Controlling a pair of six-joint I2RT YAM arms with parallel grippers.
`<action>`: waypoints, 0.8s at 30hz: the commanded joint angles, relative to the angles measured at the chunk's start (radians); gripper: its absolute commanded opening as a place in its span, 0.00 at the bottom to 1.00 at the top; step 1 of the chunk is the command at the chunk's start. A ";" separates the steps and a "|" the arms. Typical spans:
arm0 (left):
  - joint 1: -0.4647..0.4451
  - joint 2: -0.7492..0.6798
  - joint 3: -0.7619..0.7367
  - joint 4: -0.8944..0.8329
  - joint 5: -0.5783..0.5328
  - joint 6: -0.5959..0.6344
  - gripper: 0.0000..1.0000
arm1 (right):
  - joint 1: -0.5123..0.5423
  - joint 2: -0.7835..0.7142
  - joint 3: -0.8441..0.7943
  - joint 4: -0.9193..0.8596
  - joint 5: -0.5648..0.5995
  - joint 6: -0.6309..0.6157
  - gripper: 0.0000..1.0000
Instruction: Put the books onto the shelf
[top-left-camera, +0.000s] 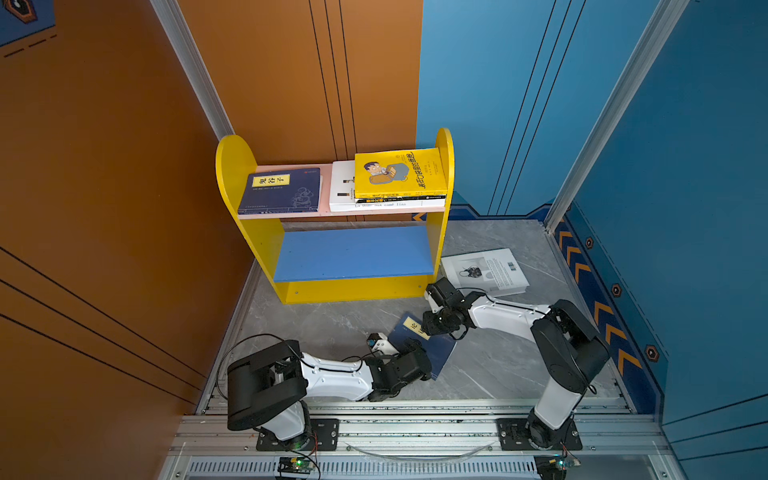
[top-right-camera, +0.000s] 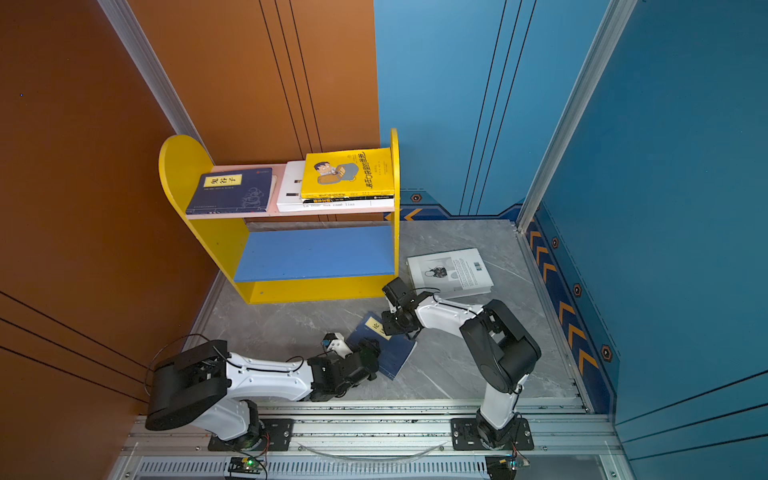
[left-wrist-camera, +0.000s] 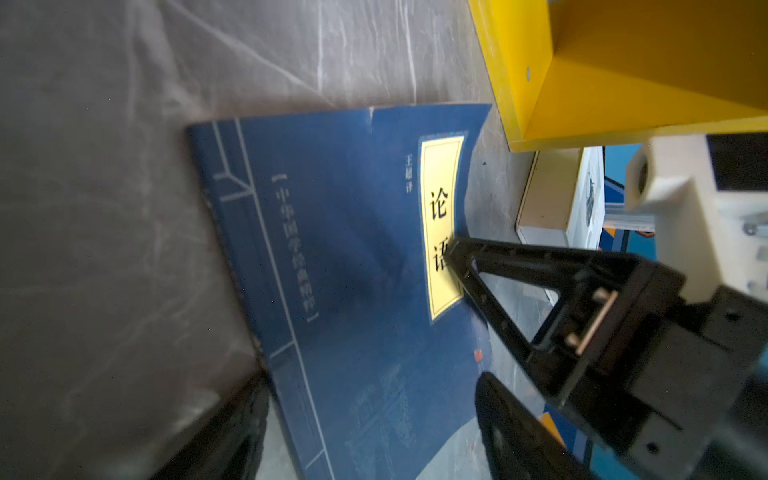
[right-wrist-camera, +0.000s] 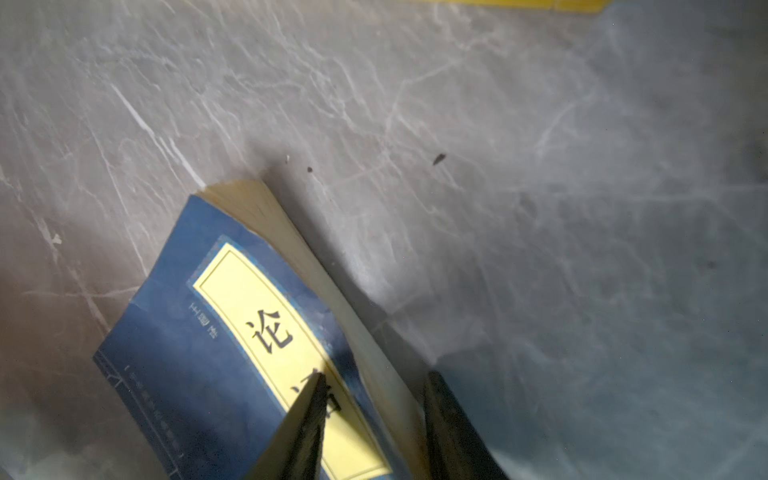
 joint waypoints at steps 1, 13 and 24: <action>-0.003 -0.042 -0.013 0.172 -0.054 0.195 0.76 | 0.019 0.073 -0.010 -0.039 -0.075 -0.010 0.38; -0.001 -0.070 -0.052 0.437 -0.081 0.405 0.62 | 0.056 0.078 0.022 -0.016 -0.174 -0.022 0.37; 0.008 -0.049 -0.086 0.651 -0.094 0.449 0.59 | 0.045 0.086 0.028 -0.017 -0.210 -0.040 0.37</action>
